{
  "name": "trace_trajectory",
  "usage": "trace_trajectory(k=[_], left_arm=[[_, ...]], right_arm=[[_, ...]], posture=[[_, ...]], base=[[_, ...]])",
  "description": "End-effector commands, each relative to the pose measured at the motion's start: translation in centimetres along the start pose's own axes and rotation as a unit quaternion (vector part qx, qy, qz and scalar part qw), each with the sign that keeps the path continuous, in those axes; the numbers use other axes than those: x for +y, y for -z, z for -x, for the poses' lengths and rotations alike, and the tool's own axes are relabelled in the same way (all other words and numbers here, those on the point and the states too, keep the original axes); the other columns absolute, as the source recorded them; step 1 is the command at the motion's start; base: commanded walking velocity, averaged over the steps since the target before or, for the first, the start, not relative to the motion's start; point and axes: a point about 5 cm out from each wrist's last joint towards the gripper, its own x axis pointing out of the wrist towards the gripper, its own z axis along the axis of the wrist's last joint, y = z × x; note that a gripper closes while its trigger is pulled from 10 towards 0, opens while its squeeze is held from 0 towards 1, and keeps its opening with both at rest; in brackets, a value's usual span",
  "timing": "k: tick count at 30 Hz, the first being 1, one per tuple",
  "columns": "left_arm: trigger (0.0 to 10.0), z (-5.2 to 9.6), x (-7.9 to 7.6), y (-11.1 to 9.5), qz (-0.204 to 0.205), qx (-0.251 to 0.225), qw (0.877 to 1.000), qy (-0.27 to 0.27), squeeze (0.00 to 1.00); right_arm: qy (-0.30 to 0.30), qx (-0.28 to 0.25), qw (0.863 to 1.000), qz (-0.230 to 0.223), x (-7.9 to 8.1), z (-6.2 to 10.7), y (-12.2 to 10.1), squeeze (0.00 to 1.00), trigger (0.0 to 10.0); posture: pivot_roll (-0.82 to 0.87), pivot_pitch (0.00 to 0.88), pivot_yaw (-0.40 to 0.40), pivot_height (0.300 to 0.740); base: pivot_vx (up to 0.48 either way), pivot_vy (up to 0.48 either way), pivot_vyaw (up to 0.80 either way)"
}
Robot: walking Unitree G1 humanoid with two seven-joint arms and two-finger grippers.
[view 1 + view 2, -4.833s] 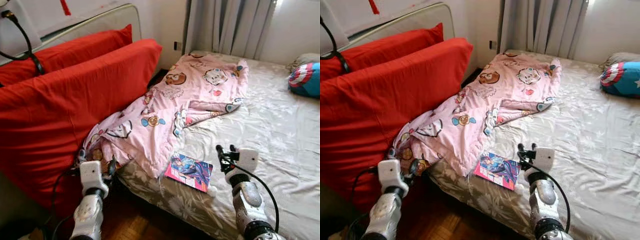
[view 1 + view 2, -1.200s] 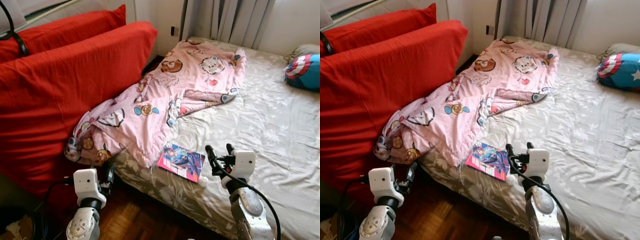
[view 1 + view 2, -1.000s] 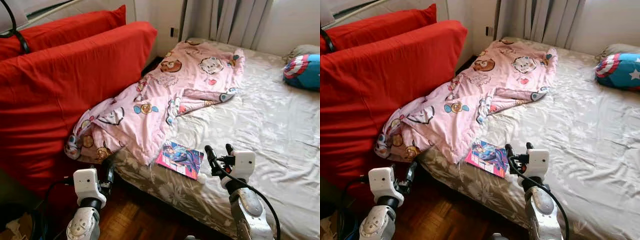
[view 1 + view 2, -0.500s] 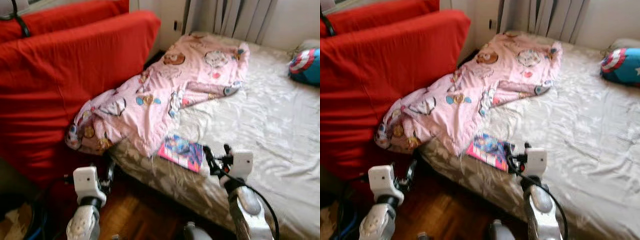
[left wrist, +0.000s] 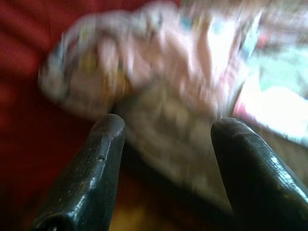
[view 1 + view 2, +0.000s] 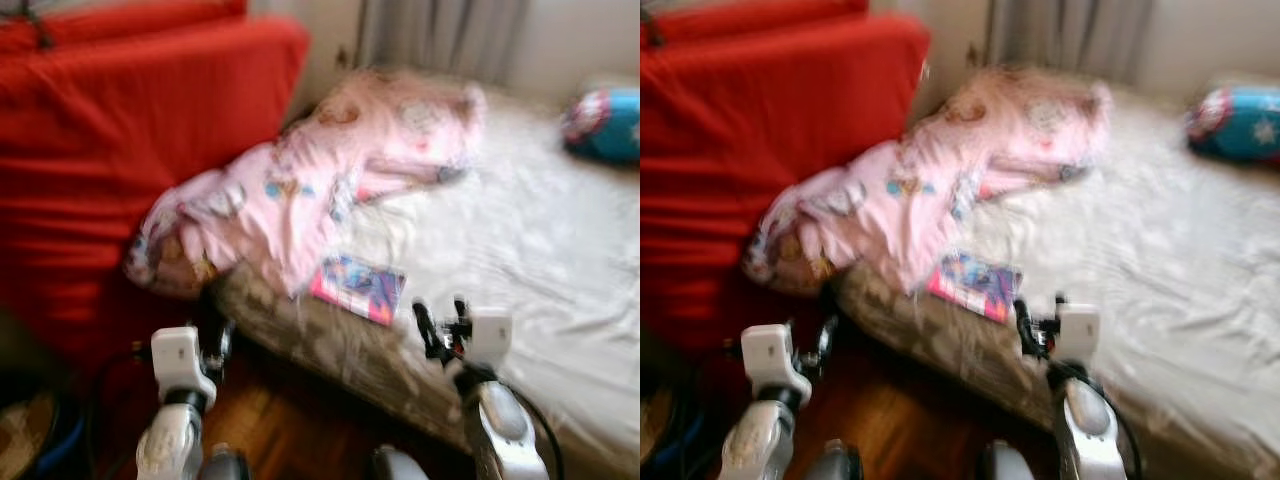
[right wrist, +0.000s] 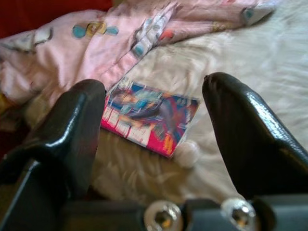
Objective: Clean up the room
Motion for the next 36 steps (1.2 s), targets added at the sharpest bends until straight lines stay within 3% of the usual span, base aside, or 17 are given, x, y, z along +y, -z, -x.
trace_trajectory(k=[1, 13, 36], left_arm=[[10.0, -0.32, -0.21, -0.49, -0.006, -0.008, 1.0, 0.006, 0.0], [10.0, -0.44, -0.79, -0.87, 0.015, -0.016, 0.999, 0.023, 0.0], [10.0, -0.43, -1.12, -0.89, 0.021, -0.015, 0.999, 0.031, 0.0]], right_arm=[[0.002, 0.003, 1.0, -0.001, -0.02, 0.13, 0.11, 0.0, 10.0], [0.004, 0.008, 1.0, -0.004, -0.06, 0.11, 0.27, 0.0, 10.0], [0.001, 0.012, 1.0, 0.004, -0.08, 0.1, 0.55, 0.0, 10.0]], posture=[[-0.17, 0.128, -0.028, 0.641], [-0.17, 0.13, -0.026, 0.641], [-0.16, 0.135, -0.03, 0.641]], base=[[0.0, 0.0, 0.0], [0.0, 0.0, 0.0], [0.322, 0.0, 0.0]])
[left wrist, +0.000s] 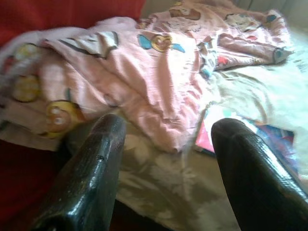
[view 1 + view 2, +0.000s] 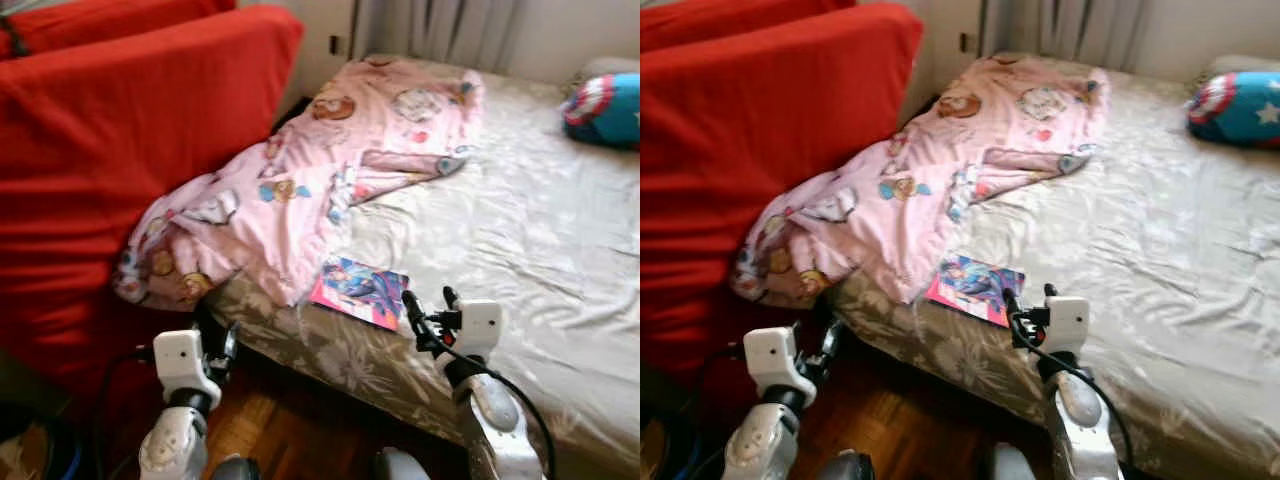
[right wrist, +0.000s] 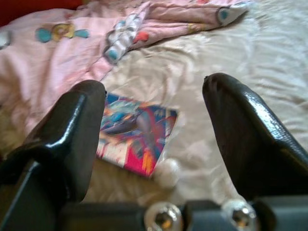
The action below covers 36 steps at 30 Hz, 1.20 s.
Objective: Clean up the room
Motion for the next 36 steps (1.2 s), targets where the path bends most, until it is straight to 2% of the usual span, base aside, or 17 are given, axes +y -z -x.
trace_trajectory(k=[1, 13, 19, 22, 26, 29, 31, 32, 36], left_arm=[[10.0, 0.4, 1.3, 0.1, -0.016, 0.008, 1.0, -0.017, 0.0], [10.0, 0.3, 1.4, -0.1, -0.019, 0.004, 1.0, -0.016, 0.0], [10.0, 0.1, 1.2, -0.6, -0.022, -0.005, 1.0, -0.013, 0.0], [10.0, -0.1, 1.1, -1.0, -0.023, -0.009, 1.0, -0.008, 0.0], [10.0, -0.2, 0.9, -1.2, -0.026, -0.01, 1.0, 0.0, 0.0], [10.0, -0.2, 0.8, -1.4, -0.027, -0.011, 1.0, 0.002, 0.0], [10.0, -0.2, 0.7, -1.5, -0.028, -0.011, 1.0, 0.006, 0.0], [10.0, -0.4, 0.5, -1.7, -0.028, -0.012, 0.999, 0.012, 0.0], [10.0, -0.3, 0.2, -2.2, -0.028, -0.015, 0.999, 0.02, 0.0]], right_arm=[[-0.016, 0.0, 1.0, -0.006, 1.2, -0.3, 0.1, 0.0, 10.0], [-0.018, 0.007, 1.0, -0.001, 1.1, -0.5, 0.5, 0.0, 10.0], [-0.02, 0.022, 1.0, -0.008, 1.0, -1.0, 0.9, 0.0, 10.0], [-0.014, 0.042, 0.999, -0.021, 0.5, -1.7, 1.6, 0.0, 10.0], [0.017, 0.084, 0.996, -0.013, -0.5, -2.5, 2.5, 0.0, 10.0], [0.046, 0.115, 0.992, -0.025, -1.2, -2.9, 3.2, 0.0, 10.0], [0.061, 0.142, 0.987, -0.049, -1.4, -3.0, 3.9, 0.0, 10.0], [0.059, 0.156, 0.983, -0.077, -1.3, -3.1, 4.2, 1.0, 10.0], [0.079, 0.183, 0.977, -0.072, -1.5, -3.1, 4.8, 1.0, 10.0]], posture=[[-0.16, 0.135, -0.03, 0.641], [-0.16, 0.156, -0.029, 0.641], [-0.14, 0.172, -0.028, 0.641], [-0.13, 0.19, -0.025, 0.641], [-0.1, 0.212, -0.019, 0.641], [-0.09, 0.224, -0.012, 0.641], [-0.09, 0.234, -0.007, 0.641], [-0.07, 0.244, -0.002, 0.641], [-0.06, 0.262, 0.013, 0.641]], base=[[0.341, 0.0, 0.0], [0.333, 0.0, 0.0], [0.0, 0.0, 0.0], [0.0, 0.0, 0.0], [0.0, 0.0, 0.0], [0.0, 0.0, 0.0], [0.0, 0.0, 0.0], [0.0, 0.0, 0.0], [0.0, 0.0, 0.0]])
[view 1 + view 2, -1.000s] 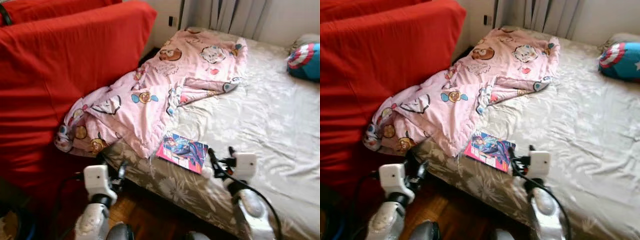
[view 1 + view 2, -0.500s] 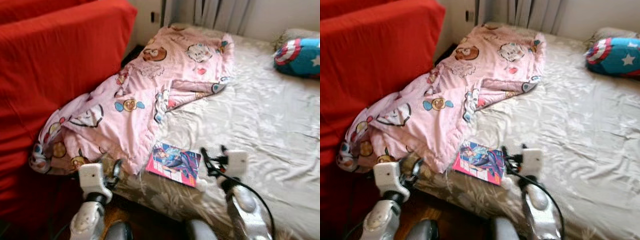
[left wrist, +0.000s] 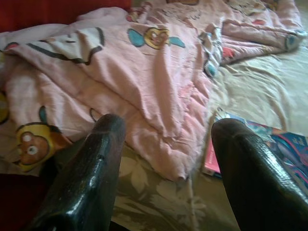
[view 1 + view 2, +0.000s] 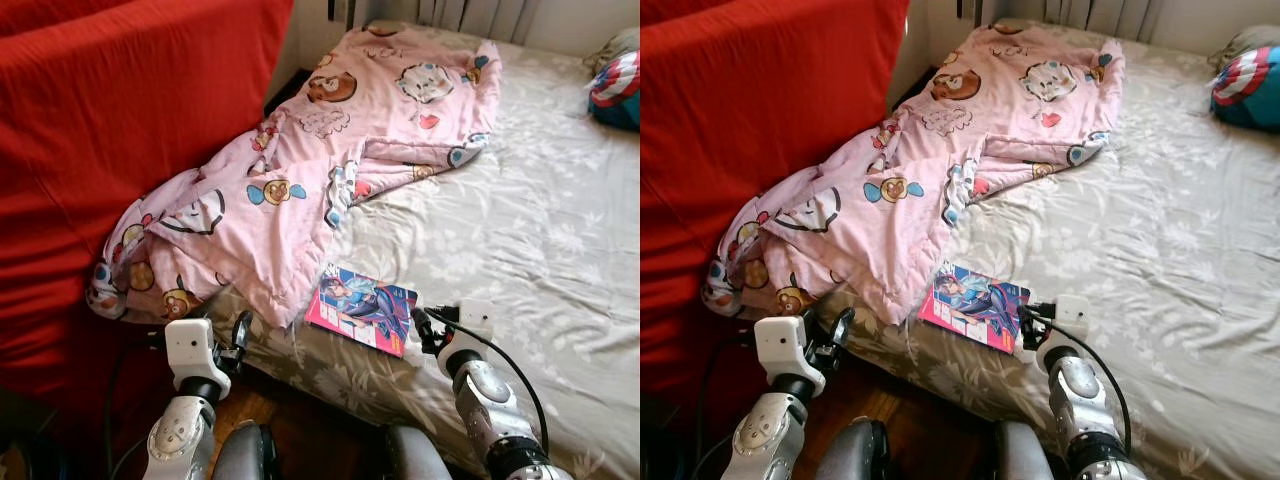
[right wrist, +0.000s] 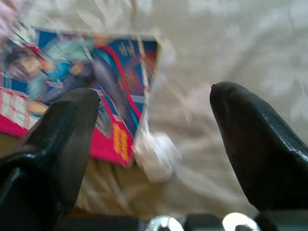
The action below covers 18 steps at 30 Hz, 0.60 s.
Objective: Clean up the room
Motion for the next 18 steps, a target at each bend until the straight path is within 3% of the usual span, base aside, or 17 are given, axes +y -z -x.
trace_trajectory(k=[1, 3, 4, 18], left_arm=[[10.0, 0.2, -0.1, -0.3, -0.007, 0.003, 1.0, 0.008, 0.0], [10.0, 0.4, -0.2, -0.4, -0.007, 0.003, 1.0, 0.009, 0.0], [10.0, 0.6, -0.1, -0.4, -0.008, 0.005, 1.0, 0.011, 0.0], [10.0, 2.7, 0.6, -2.3, -0.019, 0.013, 1.0, 0.013, 0.0]], right_arm=[[0.023, 0.028, 0.999, 0.001, -0.6, 0.1, 0.8, 0.24, 10.0], [0.027, 0.033, 0.999, 0.002, -0.7, 0.1, 1.0, 0.24, 10.0], [0.029, 0.036, 0.999, 0.002, -0.8, 0.2, 1.1, 0.0, 10.0], [0.005, 0.057, 0.998, -0.002, -0.4, -0.1, 1.0, 0.0, 10.0]], posture=[[-0.05, 0.27, 0.019, 0.641], [-0.05, 0.272, 0.023, 0.641], [-0.05, 0.277, 0.029, 0.641], [0.04, 0.351, 0.074, 0.641]], base=[[0.0, 0.0, 0.0], [0.0, 0.0, 0.0], [0.0, 0.0, 0.0], [0.0, 0.0, 0.0]])
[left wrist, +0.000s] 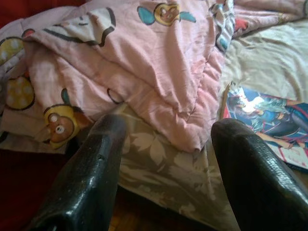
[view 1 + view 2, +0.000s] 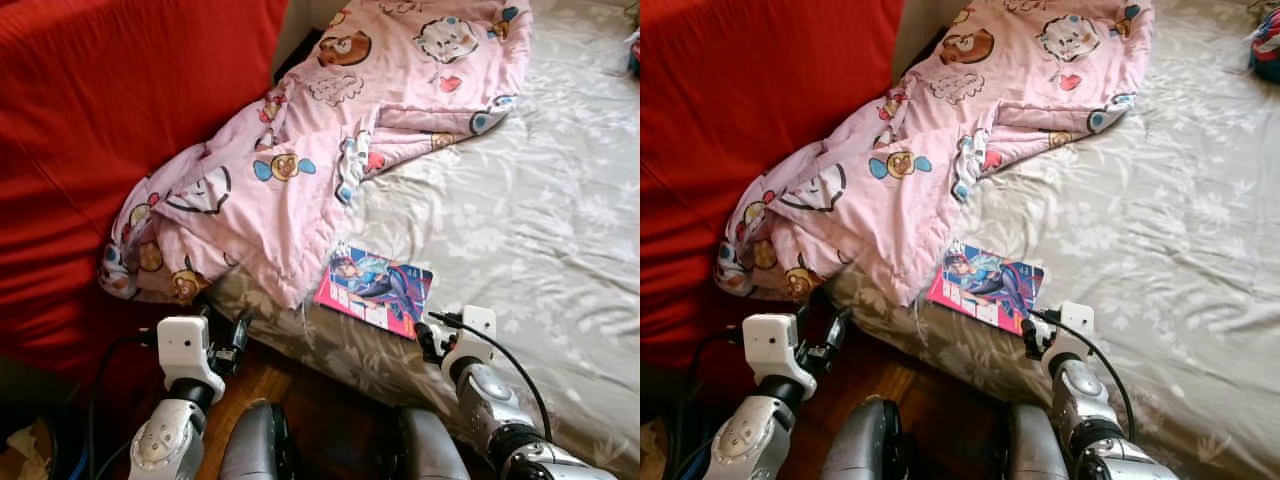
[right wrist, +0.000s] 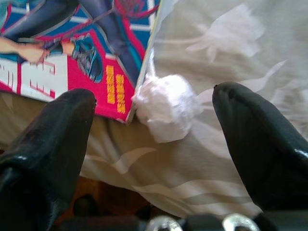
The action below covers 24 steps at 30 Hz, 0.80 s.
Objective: Clean up the room
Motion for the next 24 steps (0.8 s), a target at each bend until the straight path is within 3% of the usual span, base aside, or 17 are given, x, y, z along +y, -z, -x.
trace_trajectory(k=[1, 12, 13, 14, 16, 17, 24], left_arm=[[10.0, 0.6, 0.2, -0.1, -0.001, 0.01, 1.0, 0.0, 0.0], [10.0, 1.2, 0.0, -0.3, -0.003, 0.028, 1.0, 0.004, 0.0], [10.0, 1.3, 0.0, -0.3, -0.003, 0.029, 1.0, 0.004, 0.0], [10.0, 1.3, 0.0, -0.3, -0.003, 0.029, 1.0, 0.002, 0.0], [10.0, 1.4, 0.1, -0.3, -0.003, 0.029, 1.0, 0.002, 0.0], [10.0, 1.4, 0.1, -0.3, -0.003, 0.03, 1.0, 0.001, 0.0], [10.0, 1.8, 0.2, -0.3, -0.005, 0.035, 0.999, -0.005, 0.0]], right_arm=[[0.003, 0.021, 1.0, -0.002, 0.0, 0.1, 0.9, 0.0, 10.0], [0.013, 0.013, 1.0, 0.003, -0.4, 0.1, 0.3, 0.0, 10.0], [0.009, 0.011, 1.0, 0.003, -0.3, 0.0, 0.2, 0.0, 9.2], [0.008, 0.009, 1.0, 0.003, -0.2, 0.0, 0.1, 0.0, 1.8], [0.008, 0.008, 1.0, 0.003, -0.2, 0.0, 0.1, 0.0, 1.8], [0.008, 0.009, 1.0, 0.004, -0.2, 0.0, 0.1, 0.0, 0.0], [0.006, 0.011, 1.0, 0.015, 0.0, -0.1, 0.1, 0.0, 0.0]], posture=[[0.05, 0.364, 0.081, 0.641], [0.06, 0.385, 0.097, 0.641], [0.06, 0.385, 0.097, 0.641], [0.06, 0.384, 0.096, 0.641], [0.06, 0.384, 0.096, 0.641], [0.06, 0.382, 0.095, 0.641], [0.06, 0.382, 0.094, 0.641]], base=[[0.0, 0.0, 0.0], [0.0, 0.0, 0.0], [0.0, 0.0, 0.0], [0.0, 0.0, 0.0], [0.0, 0.0, 0.0], [0.0, 0.0, 0.0], [0.0, 0.0, 0.0]])
